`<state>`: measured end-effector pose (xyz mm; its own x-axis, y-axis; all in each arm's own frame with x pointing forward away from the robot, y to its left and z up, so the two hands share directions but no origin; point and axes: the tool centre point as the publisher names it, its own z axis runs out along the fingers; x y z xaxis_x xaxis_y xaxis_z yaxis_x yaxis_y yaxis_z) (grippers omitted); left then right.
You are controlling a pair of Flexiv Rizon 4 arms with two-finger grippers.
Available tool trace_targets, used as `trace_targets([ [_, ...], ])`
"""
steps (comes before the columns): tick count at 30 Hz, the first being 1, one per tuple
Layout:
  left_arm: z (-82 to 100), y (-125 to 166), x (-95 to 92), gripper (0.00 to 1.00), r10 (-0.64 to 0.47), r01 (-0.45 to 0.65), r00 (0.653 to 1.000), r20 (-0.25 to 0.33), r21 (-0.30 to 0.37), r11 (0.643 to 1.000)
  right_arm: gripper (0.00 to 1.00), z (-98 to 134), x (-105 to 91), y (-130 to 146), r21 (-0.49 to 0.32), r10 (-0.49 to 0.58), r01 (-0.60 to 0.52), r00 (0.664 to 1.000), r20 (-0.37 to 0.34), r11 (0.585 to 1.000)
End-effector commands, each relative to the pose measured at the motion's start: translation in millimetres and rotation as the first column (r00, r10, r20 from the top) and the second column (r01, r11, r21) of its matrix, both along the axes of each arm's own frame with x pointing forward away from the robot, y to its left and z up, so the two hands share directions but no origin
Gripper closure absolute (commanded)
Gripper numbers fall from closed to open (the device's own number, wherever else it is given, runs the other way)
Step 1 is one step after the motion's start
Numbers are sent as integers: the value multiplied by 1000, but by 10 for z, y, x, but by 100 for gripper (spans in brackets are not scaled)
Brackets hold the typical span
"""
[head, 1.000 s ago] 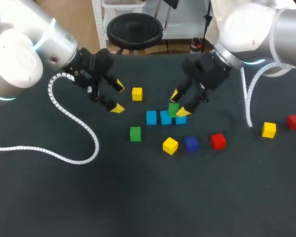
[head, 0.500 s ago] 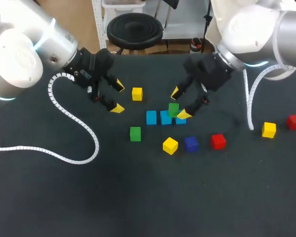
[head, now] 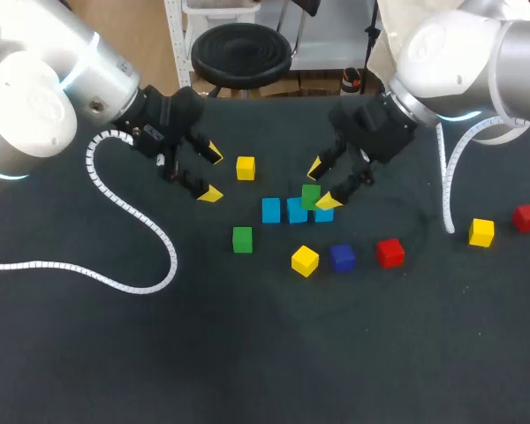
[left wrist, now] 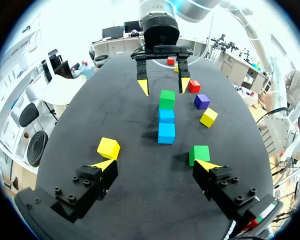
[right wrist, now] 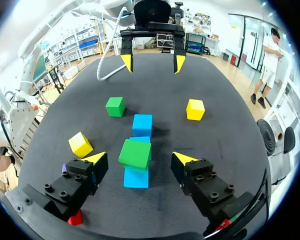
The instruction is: Place the blue cubes, place green cubes on the blue cubes, place the yellow cubes on the green cubes, then place the red cubes on the yellow cubes, and place purple cube on the red cubes.
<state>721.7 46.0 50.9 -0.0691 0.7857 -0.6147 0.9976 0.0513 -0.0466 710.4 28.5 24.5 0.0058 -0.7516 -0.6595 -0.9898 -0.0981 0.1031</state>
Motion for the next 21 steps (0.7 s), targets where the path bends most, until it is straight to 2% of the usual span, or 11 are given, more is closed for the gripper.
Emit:
trace_targets([
  [1, -1, 9, 9, 0, -3, 3, 1000, -1, -1, 1000, 24, -27, -5, 13, 1, -1, 1, 1000, -2, 1000],
  [2, -1, 9, 9, 0, -3, 3, 1000, -1, -1, 1000, 26, -30, -5, 15, 1, -1, 1, 1000, -3, 1000],
  [4, -1, 9, 9, 0, -3, 3, 1000, -1, -1, 1000, 46, -34, -6, 17, 2, -1, 1, 1000, -5, 1000],
  [5, -1, 9, 9, 0, -3, 3, 1000, -1, -1, 1000, 51, -35, -7, 17, 2, -2, 2, 1000, -5, 1000],
  [12, -1, 9, 9, 0, -3, 3, 1000, -1, -1, 1000, 61, -40, -6, -8, -2, -11, 11, 1000, -5, 1000],
  [14, -1, 9, 9, 0, -3, 3, 1000, -1, -1, 1000, 69, -39, -6, -15, -3, -10, 10, 1000, -4, 1000],
  [15, -1, 9, 9, 0, -3, 3, 1000, -1, -1, 1000, 80, -39, -6, -16, -4, -9, 9, 1000, -3, 1000],
  [18, -1, 9, 9, 0, -3, 3, 1000, -1, -1, 1000, 98, -23, -19, -20, -5, -6, 6, 1000, -2, 1000],
  [21, -1, 9, 9, 0, -3, 3, 1000, -1, -1, 1000, 100, 9, -46, -18, -8, -2, 2, 1000, 6, 1000],
])
